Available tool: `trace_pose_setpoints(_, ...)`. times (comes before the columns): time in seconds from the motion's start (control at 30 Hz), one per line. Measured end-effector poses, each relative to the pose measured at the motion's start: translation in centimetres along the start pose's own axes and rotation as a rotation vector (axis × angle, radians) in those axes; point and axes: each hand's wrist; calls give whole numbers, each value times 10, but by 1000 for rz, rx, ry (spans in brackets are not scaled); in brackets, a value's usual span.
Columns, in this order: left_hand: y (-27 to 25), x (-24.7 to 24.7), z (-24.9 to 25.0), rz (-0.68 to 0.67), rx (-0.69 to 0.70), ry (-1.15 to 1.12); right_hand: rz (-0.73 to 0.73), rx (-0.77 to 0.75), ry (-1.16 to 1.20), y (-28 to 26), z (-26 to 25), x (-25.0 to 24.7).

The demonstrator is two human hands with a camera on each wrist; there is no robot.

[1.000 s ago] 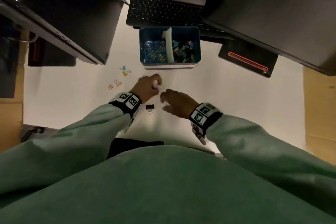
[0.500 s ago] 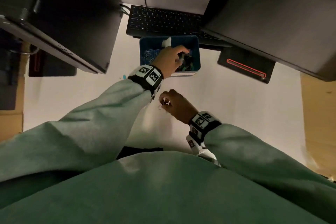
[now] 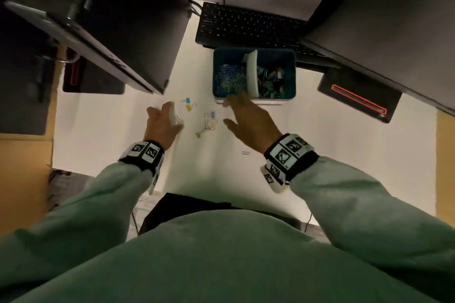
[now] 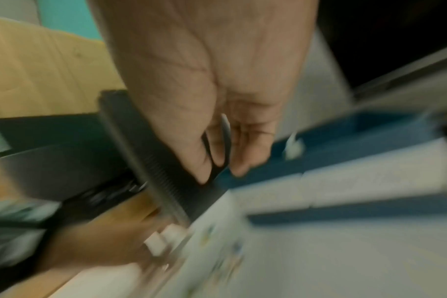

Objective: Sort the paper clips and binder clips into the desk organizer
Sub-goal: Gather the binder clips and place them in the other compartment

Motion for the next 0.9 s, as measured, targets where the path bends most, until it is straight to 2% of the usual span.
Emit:
trace_pose_setpoints(0.07, 3, 6, 3, 46, 12, -47, -190, 19, -73, 4, -17, 37)
trace_pose_setpoints(0.13, 4, 8, 10, 72, 31, -64, -243, 104, -119, 18, -23, 67)
trace_pose_setpoints(0.2, 3, 8, 14, 63, 56, -39, -249, 158, -135, 34, -27, 86)
trace_pose_setpoints(0.3, -2, 10, 13, 51, 99, -24, -222, 152, -152, 48, -29, 99)
trace_pose_setpoints(0.47, -7, 14, 10, -14, 161, -11, -245, 137, -70, 49, -14, 101)
trace_pose_setpoints(0.57, -11, 16, 18, -61, 235, 10, -249, 177, -31, 43, 1, 94)
trace_pose_setpoints(0.73, -32, 10, 72, -74, 391, -59, -269, 227, 34, 29, 23, 84)
trace_pose_setpoints(0.83, -33, 0, 124, -39, 485, -163, -245, 233, 74, 19, 30, 80)
trace_pose_setpoints(0.9, -25, -6, 163, -33, 572, -217, -205, 255, 189, 11, 33, 72)
Point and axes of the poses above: each hand's wrist, its own y-axis towards the middle knuckle, its own x-axis out of the palm, z = x × y, and after that the axes turned 4 degrees about -z, right-handed
